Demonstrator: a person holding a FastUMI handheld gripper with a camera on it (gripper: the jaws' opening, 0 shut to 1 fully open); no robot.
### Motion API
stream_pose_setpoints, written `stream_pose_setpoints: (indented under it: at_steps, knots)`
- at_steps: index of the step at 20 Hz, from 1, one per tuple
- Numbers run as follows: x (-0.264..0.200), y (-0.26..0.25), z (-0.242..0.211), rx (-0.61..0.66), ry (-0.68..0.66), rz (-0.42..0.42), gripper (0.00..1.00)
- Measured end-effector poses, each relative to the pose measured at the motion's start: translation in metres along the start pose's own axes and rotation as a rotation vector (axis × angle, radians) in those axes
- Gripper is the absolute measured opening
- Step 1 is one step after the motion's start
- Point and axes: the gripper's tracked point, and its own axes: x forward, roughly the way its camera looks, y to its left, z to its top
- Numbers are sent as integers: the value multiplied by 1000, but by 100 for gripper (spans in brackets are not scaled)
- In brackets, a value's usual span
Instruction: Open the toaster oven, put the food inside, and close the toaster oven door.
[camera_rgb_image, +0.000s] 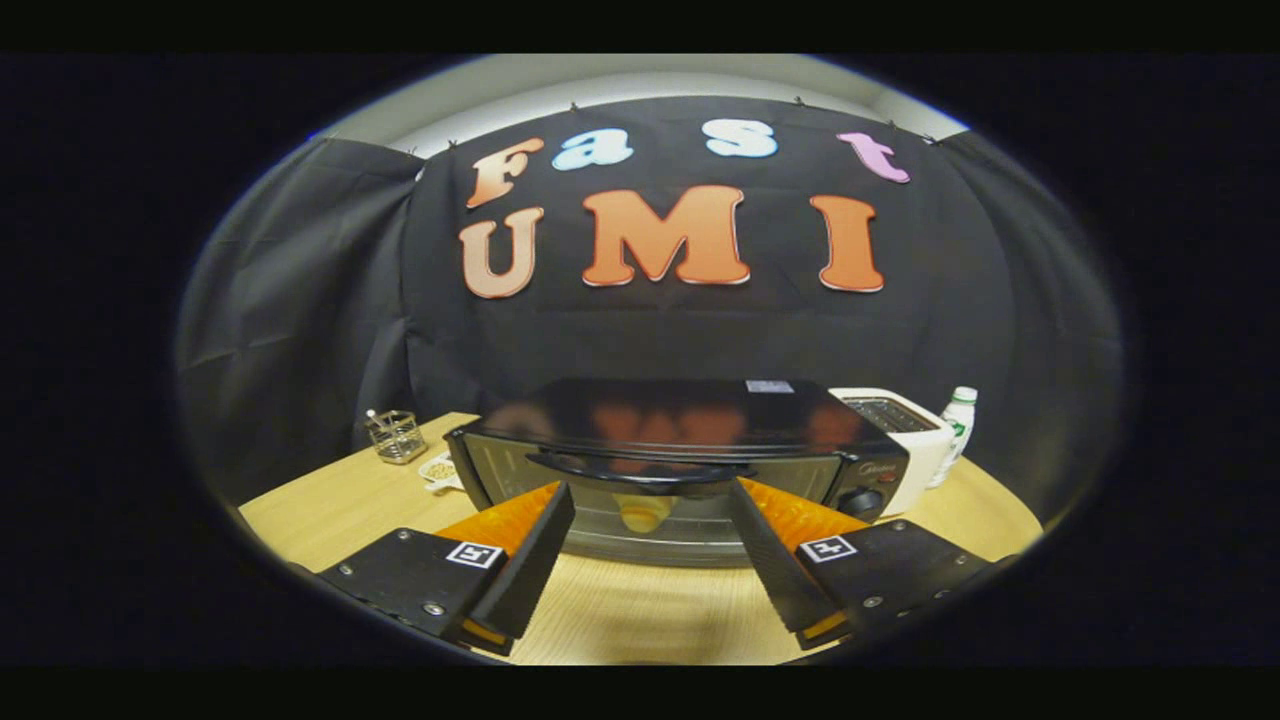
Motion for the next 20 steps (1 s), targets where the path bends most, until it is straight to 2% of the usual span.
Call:
stream_pose_setpoints:
  at_steps: [6,12,14,20]
  knots:
    - [-71,-12,93,-87,-246,-25,92]
    - [-141,-32,158,-128,-414,-74,93]
    - [-156,-39,173,-121,-459,-90,95]
    - [-183,-39,189,-91,-487,-39,97]
